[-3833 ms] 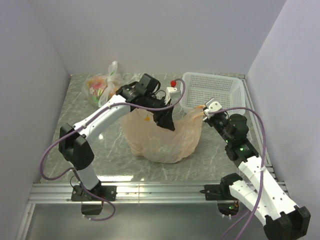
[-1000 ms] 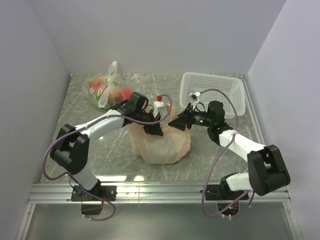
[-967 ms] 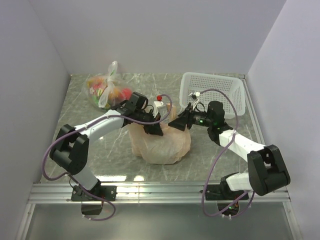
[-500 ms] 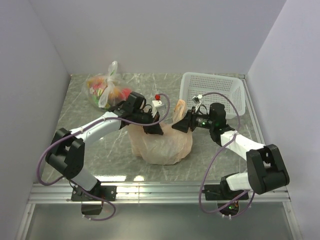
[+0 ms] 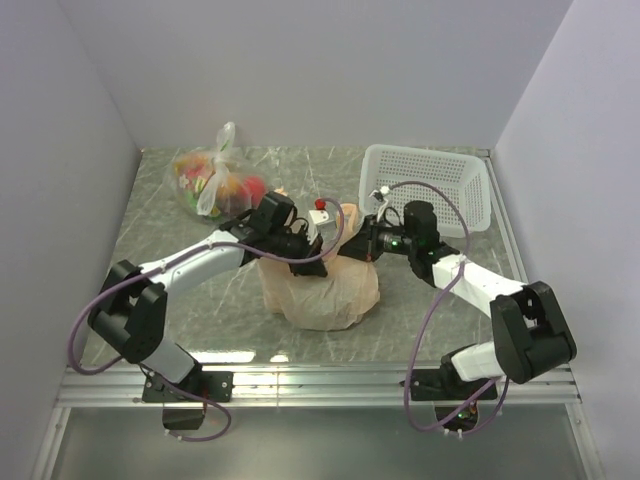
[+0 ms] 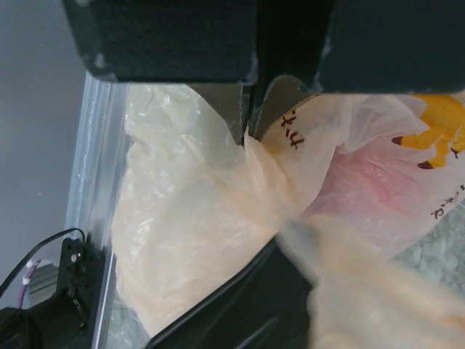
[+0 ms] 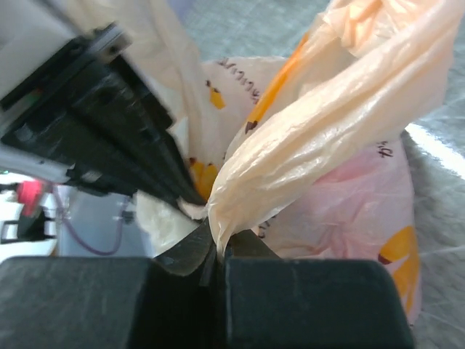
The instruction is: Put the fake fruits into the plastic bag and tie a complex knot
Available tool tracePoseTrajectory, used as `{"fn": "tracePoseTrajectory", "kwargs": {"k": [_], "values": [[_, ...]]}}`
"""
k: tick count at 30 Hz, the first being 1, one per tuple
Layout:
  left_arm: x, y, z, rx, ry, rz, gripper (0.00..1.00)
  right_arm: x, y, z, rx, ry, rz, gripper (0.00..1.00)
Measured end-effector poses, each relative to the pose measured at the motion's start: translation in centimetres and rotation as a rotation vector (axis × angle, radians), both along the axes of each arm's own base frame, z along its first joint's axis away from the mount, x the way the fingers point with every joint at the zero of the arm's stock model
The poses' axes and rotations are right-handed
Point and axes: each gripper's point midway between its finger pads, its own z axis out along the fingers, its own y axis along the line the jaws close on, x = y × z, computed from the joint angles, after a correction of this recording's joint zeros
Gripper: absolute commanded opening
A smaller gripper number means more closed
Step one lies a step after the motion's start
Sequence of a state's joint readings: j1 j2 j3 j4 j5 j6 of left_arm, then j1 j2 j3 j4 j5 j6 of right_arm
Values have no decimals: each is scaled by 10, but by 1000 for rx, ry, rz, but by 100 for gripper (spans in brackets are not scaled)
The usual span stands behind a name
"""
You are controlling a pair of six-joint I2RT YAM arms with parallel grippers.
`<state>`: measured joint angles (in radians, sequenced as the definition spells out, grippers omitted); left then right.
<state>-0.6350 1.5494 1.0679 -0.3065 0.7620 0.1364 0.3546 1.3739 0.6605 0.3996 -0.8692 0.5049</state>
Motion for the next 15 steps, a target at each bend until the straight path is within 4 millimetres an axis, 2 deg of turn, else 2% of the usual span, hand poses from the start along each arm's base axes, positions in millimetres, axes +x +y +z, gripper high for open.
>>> {"fn": "tracePoseTrajectory", "kwargs": {"k": [1, 3, 4, 5, 6, 8, 9, 12, 15], "values": [[-2, 0, 1, 5, -11, 2, 22, 2, 2, -2, -25, -4, -3, 0], [-5, 1, 8, 10, -34, 16, 37, 3, 5, -7, -72, -20, -3, 0], [-6, 3, 14, 8, -45, 28, 55, 3, 6, -10, -98, -35, -1, 0], [-7, 4, 22, -1, -56, 43, 63, 3, 7, -11, -118, -50, 3, 0], [-7, 6, 34, -17, -71, 58, 76, 3, 7, -14, -142, -68, 6, 0], [-5, 13, 62, -61, -102, 99, 85, 0, 8, -22, -189, -96, 20, 0], [-3, 18, 78, -87, -119, 123, 95, -3, 8, -26, -212, -107, 32, 0], [6, 48, 140, -187, -219, 236, 98, -8, 8, -36, -264, -130, 60, 0], [15, 93, 185, -245, -318, 374, 99, -13, 7, -40, -302, -155, 94, 0]]}}
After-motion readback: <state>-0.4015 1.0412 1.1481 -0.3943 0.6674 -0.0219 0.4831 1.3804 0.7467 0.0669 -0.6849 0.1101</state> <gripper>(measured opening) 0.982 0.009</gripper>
